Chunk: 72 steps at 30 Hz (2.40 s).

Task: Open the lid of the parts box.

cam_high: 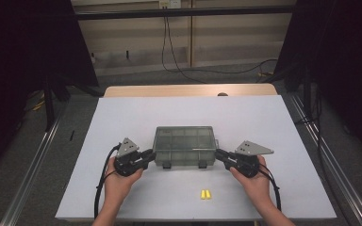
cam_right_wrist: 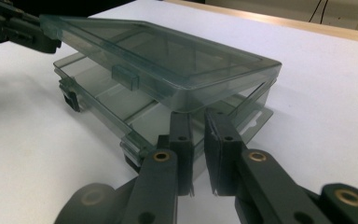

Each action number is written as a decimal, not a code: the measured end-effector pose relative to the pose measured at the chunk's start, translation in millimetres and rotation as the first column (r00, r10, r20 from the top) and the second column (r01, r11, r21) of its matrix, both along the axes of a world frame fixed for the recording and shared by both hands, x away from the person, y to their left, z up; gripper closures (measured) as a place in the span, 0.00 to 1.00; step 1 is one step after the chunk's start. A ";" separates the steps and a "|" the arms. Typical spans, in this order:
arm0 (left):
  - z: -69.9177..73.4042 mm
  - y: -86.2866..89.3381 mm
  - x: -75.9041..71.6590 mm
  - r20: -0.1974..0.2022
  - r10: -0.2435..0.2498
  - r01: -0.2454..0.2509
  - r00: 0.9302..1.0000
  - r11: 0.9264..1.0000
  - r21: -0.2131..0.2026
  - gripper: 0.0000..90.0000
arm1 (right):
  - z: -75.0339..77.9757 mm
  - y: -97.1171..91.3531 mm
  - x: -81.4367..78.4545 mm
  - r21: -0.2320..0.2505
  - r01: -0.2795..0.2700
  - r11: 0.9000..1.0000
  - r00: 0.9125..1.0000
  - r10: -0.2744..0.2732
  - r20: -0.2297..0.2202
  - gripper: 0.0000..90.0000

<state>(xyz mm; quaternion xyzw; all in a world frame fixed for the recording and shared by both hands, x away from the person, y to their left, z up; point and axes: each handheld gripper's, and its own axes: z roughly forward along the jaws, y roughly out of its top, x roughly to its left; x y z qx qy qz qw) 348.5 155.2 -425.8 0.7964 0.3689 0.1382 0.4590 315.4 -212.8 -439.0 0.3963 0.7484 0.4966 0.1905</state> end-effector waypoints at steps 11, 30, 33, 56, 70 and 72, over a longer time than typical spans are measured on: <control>0.9 -4.8 0.9 0.038 0.002 -0.003 0.999 1.000 0.022 0.72 | -0.8 2.5 0.0 -0.006 -0.009 1.000 1.000 0.009 -0.007 0.91; 10.6 -7.6 5.1 0.069 0.020 -0.020 0.997 1.000 -0.003 0.73 | -7.8 9.6 0.6 -0.026 -0.038 0.999 0.999 0.037 -0.019 1.00; 11.4 -7.9 5.4 0.066 0.023 -0.022 0.998 1.000 -0.005 0.73 | -8.5 10.6 0.8 -0.027 -0.042 0.999 0.999 0.041 -0.016 1.00; 25.2 -8.0 13.4 0.110 0.062 -0.063 0.992 0.998 0.003 0.76 | -11.3 13.0 0.3 -0.013 -0.037 0.999 0.999 0.037 -0.010 1.00; 30.9 -9.6 18.1 0.140 0.057 -0.059 0.989 0.998 0.010 0.84 | -11.6 13.1 0.4 -0.008 -0.034 0.999 0.999 0.034 -0.010 1.00; 31.2 -9.6 18.8 0.146 0.053 -0.056 0.988 0.998 0.015 0.85 | -11.7 13.1 0.3 -0.008 -0.034 0.999 0.999 0.034 -0.011 1.00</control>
